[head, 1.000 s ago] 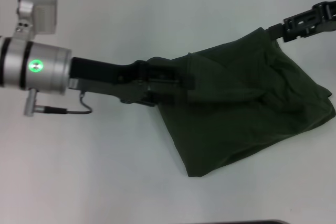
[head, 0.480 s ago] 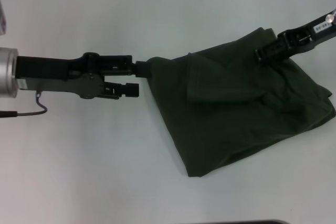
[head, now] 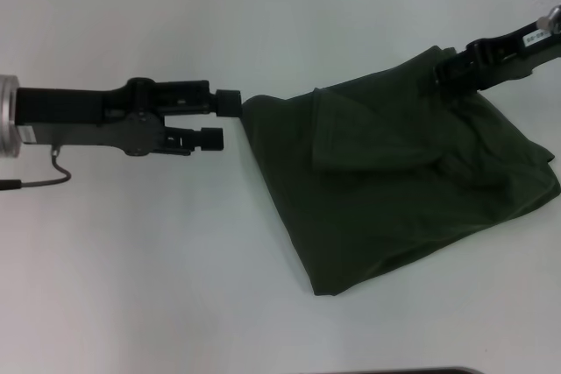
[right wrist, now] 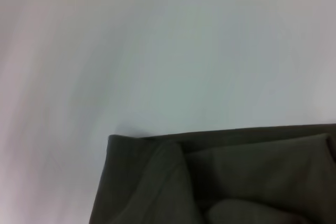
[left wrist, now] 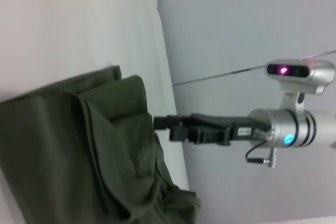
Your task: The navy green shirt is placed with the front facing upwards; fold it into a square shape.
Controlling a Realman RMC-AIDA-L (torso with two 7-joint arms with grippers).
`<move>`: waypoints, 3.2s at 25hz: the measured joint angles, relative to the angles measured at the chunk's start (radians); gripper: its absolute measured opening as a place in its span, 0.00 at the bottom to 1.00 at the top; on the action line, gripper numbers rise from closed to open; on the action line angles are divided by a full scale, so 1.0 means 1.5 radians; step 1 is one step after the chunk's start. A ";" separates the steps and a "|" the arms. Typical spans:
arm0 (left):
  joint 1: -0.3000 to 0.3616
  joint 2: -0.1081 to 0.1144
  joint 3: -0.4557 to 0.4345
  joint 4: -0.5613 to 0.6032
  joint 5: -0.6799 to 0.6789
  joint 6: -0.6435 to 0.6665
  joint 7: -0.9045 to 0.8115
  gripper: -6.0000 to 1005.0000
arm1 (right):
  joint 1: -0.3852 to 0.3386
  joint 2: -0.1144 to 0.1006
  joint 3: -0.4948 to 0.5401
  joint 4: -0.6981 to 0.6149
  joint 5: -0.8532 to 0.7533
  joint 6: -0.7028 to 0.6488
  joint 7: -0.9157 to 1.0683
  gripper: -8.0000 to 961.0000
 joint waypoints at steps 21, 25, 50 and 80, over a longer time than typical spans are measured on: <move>0.047 -0.034 0.137 -0.007 0.016 -0.010 0.011 0.88 | 0.015 0.015 -0.015 0.036 -0.007 0.044 0.004 0.75; 0.041 -0.049 0.140 -0.018 0.045 -0.078 -0.023 0.88 | 0.015 0.015 -0.015 0.036 -0.007 0.044 0.003 0.75; -0.042 -0.082 0.188 -0.128 0.062 -0.217 -0.027 0.88 | 0.010 0.011 -0.013 0.029 -0.007 0.043 0.000 0.75; -0.093 -0.083 0.225 -0.166 0.060 -0.275 -0.019 0.46 | 0.009 0.011 -0.014 0.033 -0.006 0.044 -0.002 0.75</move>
